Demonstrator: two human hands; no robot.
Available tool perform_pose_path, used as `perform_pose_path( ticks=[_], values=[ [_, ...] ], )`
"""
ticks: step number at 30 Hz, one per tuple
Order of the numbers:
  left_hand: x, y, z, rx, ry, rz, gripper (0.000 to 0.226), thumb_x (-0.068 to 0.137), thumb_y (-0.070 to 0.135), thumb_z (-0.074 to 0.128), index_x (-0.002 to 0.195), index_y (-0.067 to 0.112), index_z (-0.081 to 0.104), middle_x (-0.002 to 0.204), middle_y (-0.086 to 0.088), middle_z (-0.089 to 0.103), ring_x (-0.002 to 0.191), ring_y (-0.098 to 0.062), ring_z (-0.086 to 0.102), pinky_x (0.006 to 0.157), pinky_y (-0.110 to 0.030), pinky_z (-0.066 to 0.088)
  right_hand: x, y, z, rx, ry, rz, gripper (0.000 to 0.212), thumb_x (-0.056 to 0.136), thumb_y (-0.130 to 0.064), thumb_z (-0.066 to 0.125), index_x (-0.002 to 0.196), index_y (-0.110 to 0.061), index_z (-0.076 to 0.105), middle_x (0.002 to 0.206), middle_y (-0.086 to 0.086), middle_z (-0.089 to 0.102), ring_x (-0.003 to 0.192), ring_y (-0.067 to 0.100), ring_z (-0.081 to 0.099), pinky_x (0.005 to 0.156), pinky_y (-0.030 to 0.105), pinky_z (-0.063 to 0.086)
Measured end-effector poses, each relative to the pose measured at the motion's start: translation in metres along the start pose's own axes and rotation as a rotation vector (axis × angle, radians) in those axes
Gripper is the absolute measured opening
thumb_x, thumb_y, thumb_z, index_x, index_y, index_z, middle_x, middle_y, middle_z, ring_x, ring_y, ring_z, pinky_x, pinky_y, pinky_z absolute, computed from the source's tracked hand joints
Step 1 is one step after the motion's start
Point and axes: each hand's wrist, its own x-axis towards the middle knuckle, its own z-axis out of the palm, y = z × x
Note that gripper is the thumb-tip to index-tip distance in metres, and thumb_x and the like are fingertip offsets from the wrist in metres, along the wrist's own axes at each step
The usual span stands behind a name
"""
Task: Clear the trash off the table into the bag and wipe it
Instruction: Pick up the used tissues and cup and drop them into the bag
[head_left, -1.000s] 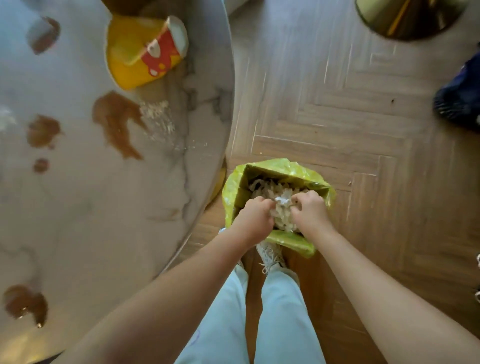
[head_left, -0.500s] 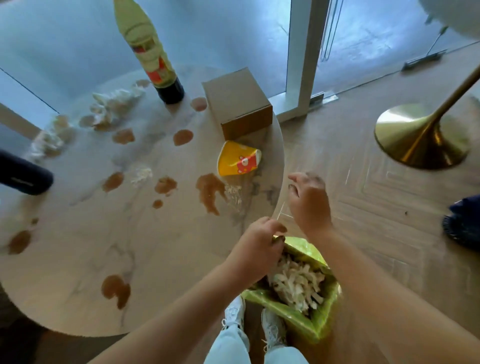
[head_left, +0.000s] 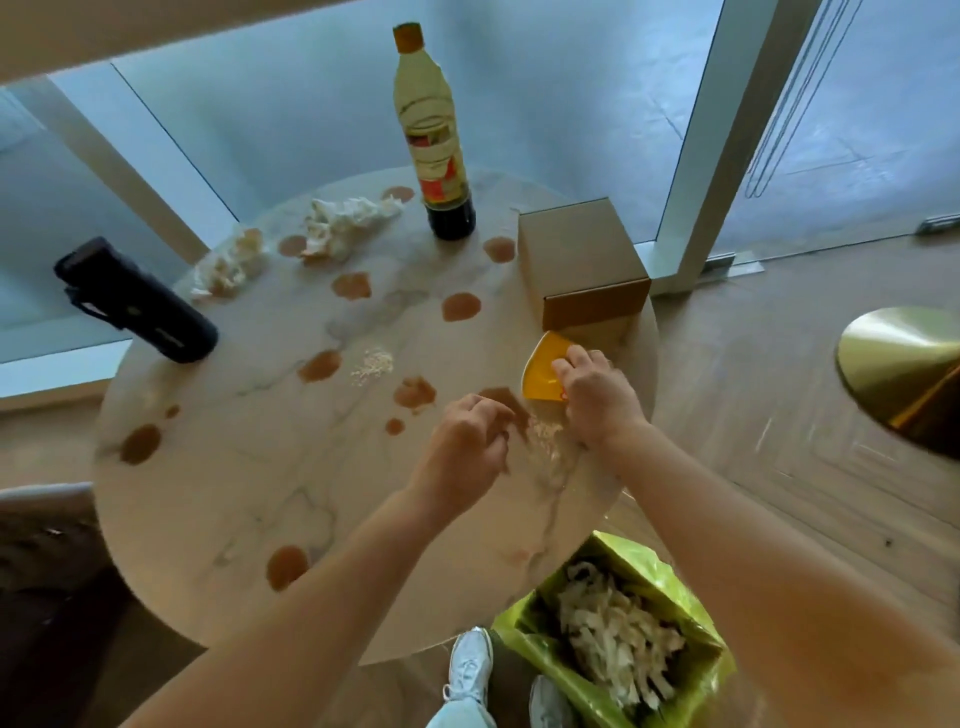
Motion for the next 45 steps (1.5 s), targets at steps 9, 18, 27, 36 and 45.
perform_pose_path(
  ticks=[9,18,27,36,45],
  values=[
    [0.017,-0.065,-0.033,-0.004,0.008,-0.131,0.022,0.081,0.002,0.061,0.102,0.004,0.066,0.102,-0.011,0.062,0.101,-0.024,0.056,0.091,-0.022,0.039,0.038,-0.038,-0.014,0.006,0.250,-0.089,0.028,0.065,0.001,0.074,0.089,0.003,0.061,0.084,0.020,0.060,0.074,0.036,0.059,0.049,0.037,0.054],
    [0.097,-0.176,-0.097,0.030,0.058,-0.220,0.030,0.080,0.004,0.062,0.109,0.007,0.064,0.108,-0.011,0.060,0.106,-0.029,0.054,0.092,-0.028,0.038,0.137,-0.131,-0.017,0.405,0.300,-0.037,0.028,0.066,0.004,0.067,0.093,0.003,0.062,0.086,0.020,0.059,0.079,0.039,0.057,0.065,0.037,0.047],
    [0.241,-0.284,-0.135,0.257,-0.021,-0.328,0.070,0.082,0.031,0.065,0.142,0.032,0.028,0.151,-0.008,0.016,0.133,-0.032,0.022,0.099,-0.056,0.038,0.208,-0.174,0.010,0.471,0.328,0.093,0.029,0.067,0.003,0.071,0.094,-0.003,0.065,0.086,0.009,0.060,0.079,0.025,0.058,0.063,0.015,0.033],
    [0.292,-0.319,-0.118,0.191,0.019,-0.101,0.013,0.085,0.000,0.053,0.089,-0.004,0.064,0.098,-0.021,0.055,0.093,-0.033,0.052,0.077,-0.024,0.035,0.220,-0.168,0.021,0.449,0.287,0.075,0.034,0.065,0.004,0.072,0.097,-0.005,0.065,0.086,0.008,0.059,0.080,0.024,0.057,0.069,0.024,0.039],
    [0.212,-0.269,-0.141,0.013,0.234,0.063,0.012,0.084,0.002,0.064,0.095,0.002,0.067,0.087,-0.007,0.057,0.079,-0.020,0.056,0.073,-0.023,0.042,0.193,-0.149,-0.001,0.465,0.321,0.079,0.035,0.064,0.006,0.070,0.097,-0.005,0.065,0.084,0.008,0.058,0.078,0.026,0.056,0.069,0.019,0.035]
  ],
)
